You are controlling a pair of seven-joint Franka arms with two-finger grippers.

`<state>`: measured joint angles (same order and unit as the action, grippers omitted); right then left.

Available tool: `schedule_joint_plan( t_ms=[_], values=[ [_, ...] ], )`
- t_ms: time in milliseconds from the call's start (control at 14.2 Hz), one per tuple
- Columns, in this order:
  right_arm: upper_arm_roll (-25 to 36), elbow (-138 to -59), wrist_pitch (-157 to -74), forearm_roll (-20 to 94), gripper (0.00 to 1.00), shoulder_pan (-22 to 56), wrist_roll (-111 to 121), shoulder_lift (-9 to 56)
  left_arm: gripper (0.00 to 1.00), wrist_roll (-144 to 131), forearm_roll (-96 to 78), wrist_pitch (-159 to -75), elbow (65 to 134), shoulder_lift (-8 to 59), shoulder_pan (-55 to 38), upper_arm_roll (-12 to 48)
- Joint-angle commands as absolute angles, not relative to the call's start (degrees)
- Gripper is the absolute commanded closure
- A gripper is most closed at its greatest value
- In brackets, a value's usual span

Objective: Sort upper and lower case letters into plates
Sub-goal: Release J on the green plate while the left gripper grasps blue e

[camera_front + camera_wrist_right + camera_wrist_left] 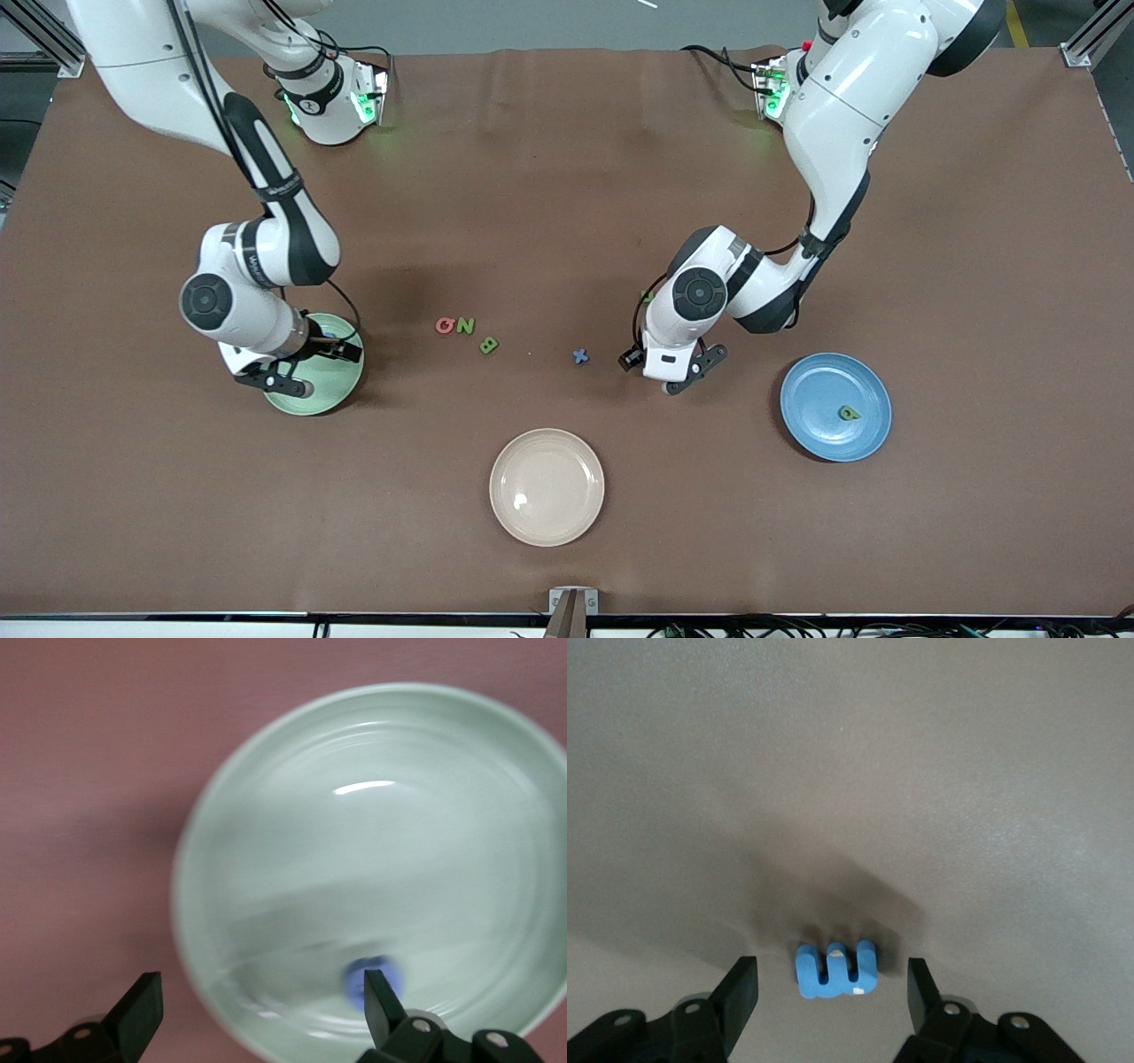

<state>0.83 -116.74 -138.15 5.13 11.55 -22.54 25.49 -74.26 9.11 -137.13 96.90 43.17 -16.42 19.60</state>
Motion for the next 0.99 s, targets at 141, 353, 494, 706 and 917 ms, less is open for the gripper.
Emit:
schedule_joint_plan(
  t_ms=[141,353,494,706,917],
  values=[
    [0.88,-116.98,-140.87,5.45,0.00,17.74,-33.03,26.01,0.32,-75.59,9.93,-138.34,97.21,43.77,-17.14,19.07],
    [0.88,-118.56,-145.61,5.54,0.00,20.82,-37.60,27.51,0.73,-75.50,9.93,-138.34,96.94,43.77,-16.96,18.99],
    [0.97,-119.79,-148.53,5.54,0.00,22.41,-39.54,28.21,0.93,-74.89,9.93,-138.25,96.77,43.25,-16.26,18.99],
    [0.97,-120.14,-148.71,5.54,0.00,24.16,-42.09,28.21,0.98,-72.70,11.42,-137.55,96.68,40.53,-13.46,18.72],
    [0.97,-120.50,-148.89,5.54,0.00,26.36,-44.38,28.39,0.98,-64.46,12.13,-132.73,96.50,36.93,-9.77,18.72]
  ],
)
